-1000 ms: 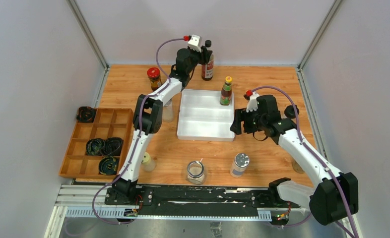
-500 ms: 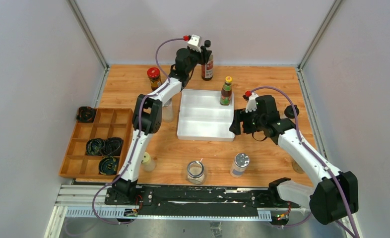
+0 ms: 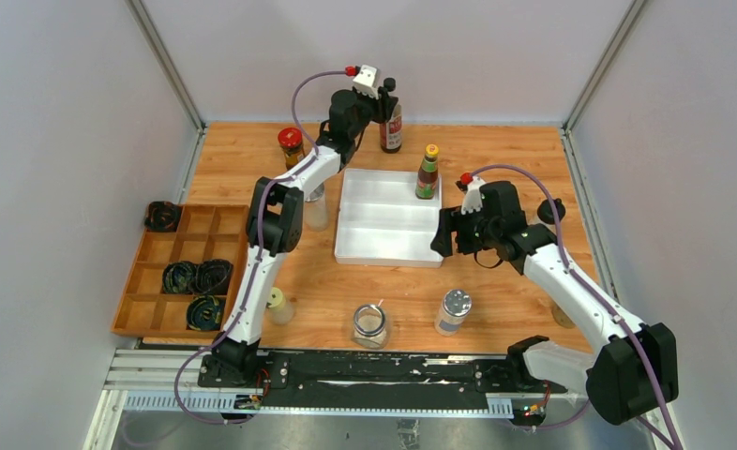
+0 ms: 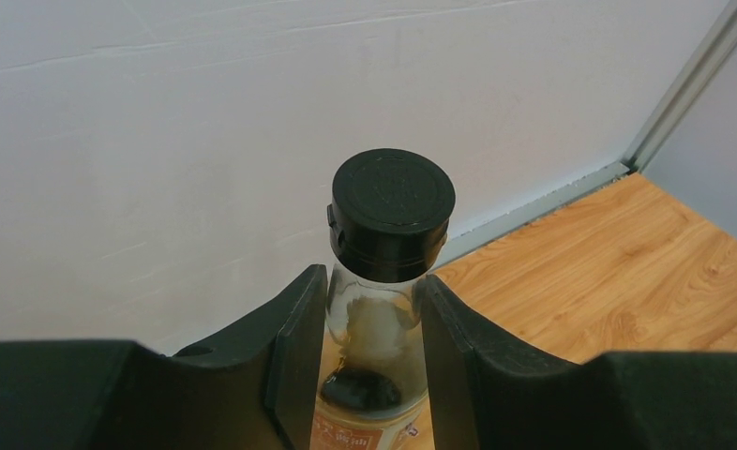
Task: Organize the condiment bottles
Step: Pick up the bottle from the corner of the board.
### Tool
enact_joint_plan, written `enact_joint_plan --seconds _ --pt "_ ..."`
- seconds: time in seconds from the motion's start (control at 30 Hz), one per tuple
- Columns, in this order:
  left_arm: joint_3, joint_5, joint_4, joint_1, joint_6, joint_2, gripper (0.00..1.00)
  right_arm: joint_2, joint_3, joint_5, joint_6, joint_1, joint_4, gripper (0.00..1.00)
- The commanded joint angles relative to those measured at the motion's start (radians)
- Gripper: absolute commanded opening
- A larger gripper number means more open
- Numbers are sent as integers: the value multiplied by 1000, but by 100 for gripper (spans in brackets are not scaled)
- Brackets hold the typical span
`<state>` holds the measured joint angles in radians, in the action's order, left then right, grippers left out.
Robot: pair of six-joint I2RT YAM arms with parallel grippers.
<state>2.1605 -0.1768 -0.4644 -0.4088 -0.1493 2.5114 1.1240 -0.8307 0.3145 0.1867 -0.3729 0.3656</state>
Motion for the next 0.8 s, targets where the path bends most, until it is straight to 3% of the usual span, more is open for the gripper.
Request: enact_joint_plan --seconds 0.0,0.77 --pt "-4 -13 -34 2 7 -77 43 -10 12 0 11 -24 4 74" --pt "-124 -27 -34 2 18 -201 43 -43 -4 -18 27 -65 25 74"
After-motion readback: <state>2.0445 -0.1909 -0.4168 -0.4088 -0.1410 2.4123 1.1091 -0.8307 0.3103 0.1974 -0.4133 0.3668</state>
